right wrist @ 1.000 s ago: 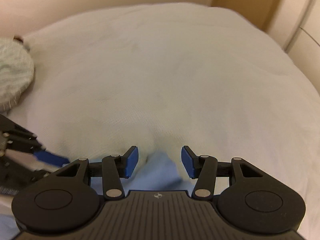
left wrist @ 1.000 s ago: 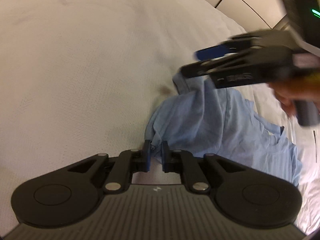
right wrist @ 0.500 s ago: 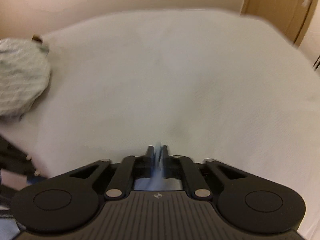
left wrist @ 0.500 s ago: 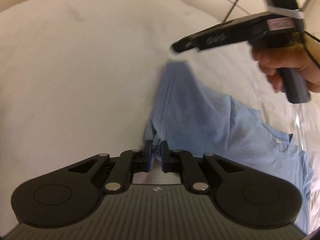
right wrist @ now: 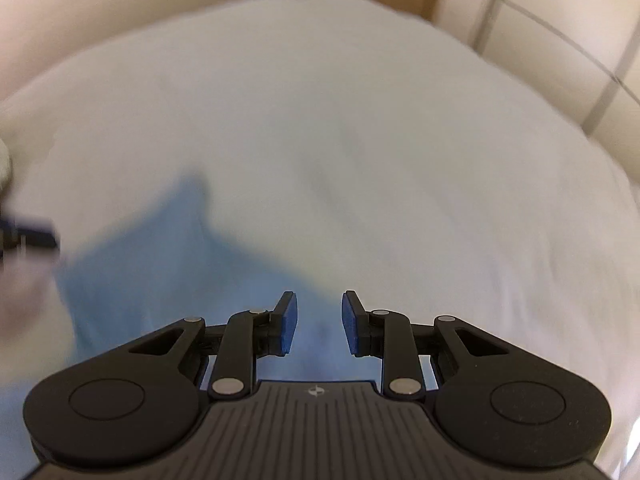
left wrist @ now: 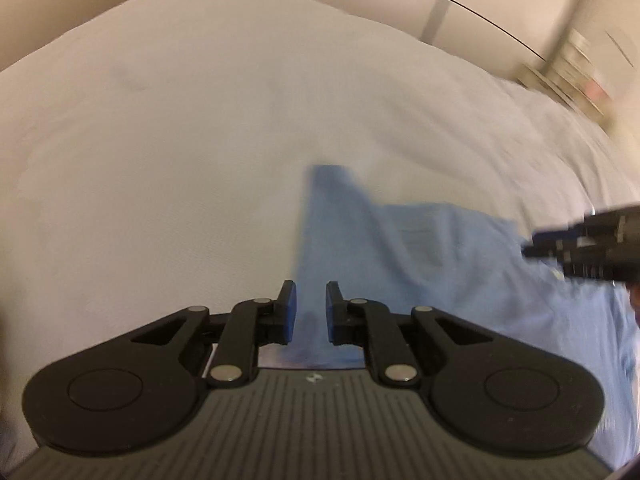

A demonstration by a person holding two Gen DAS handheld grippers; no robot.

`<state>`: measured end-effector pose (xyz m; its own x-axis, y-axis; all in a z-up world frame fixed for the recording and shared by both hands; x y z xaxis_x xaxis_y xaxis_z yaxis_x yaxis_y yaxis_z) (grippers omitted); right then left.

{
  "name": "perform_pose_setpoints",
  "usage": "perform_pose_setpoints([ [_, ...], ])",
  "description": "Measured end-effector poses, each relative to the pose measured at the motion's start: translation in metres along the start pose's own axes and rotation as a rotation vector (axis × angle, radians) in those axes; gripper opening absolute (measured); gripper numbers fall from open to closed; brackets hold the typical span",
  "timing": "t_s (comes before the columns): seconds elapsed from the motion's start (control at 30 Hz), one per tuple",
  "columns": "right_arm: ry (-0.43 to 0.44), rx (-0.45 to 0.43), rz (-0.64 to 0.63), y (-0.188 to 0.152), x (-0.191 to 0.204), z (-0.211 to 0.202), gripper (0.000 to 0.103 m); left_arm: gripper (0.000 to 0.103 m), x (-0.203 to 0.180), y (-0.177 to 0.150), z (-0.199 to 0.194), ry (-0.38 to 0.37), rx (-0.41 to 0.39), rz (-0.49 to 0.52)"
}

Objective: Fold clothes

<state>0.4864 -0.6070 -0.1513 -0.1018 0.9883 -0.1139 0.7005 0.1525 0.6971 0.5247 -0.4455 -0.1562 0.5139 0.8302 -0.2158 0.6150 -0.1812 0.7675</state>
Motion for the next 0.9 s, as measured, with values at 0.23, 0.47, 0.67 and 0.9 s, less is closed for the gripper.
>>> perform_pose_setpoints([
  [0.23, -0.152, 0.136, 0.196, -0.122, -0.058, -0.062, 0.028, 0.012, -0.040, -0.014, 0.033, -0.062, 0.082, 0.209],
  [0.47, -0.292, 0.175, 0.344, -0.215, -0.125, -0.120, 0.031, 0.012, -0.044, -0.005, 0.029, 0.061, 0.108, 0.324],
  [0.67, -0.373, 0.131, 0.516, -0.263, -0.162, -0.181, 0.037, 0.012, -0.168, -0.006, 0.001, -0.124, 0.065, 0.438],
  [0.9, -0.465, 0.075, 0.714, -0.318, -0.205, -0.251, 0.037, 0.012, -0.382, -0.100, -0.032, -0.567, 0.063, 0.766],
])
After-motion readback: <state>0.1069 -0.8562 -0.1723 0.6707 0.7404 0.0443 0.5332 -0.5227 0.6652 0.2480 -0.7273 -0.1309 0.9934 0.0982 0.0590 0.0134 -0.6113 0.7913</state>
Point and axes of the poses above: each gripper's, at about its wrist camera, not at the fingertips, and z roughly the way its jaws point, x to its left, y to its top, the point moved 10 cm from there along z, roughly the way its jaws point, and after that the axes turned 13 degrees about -x, right-handed, at the moved point
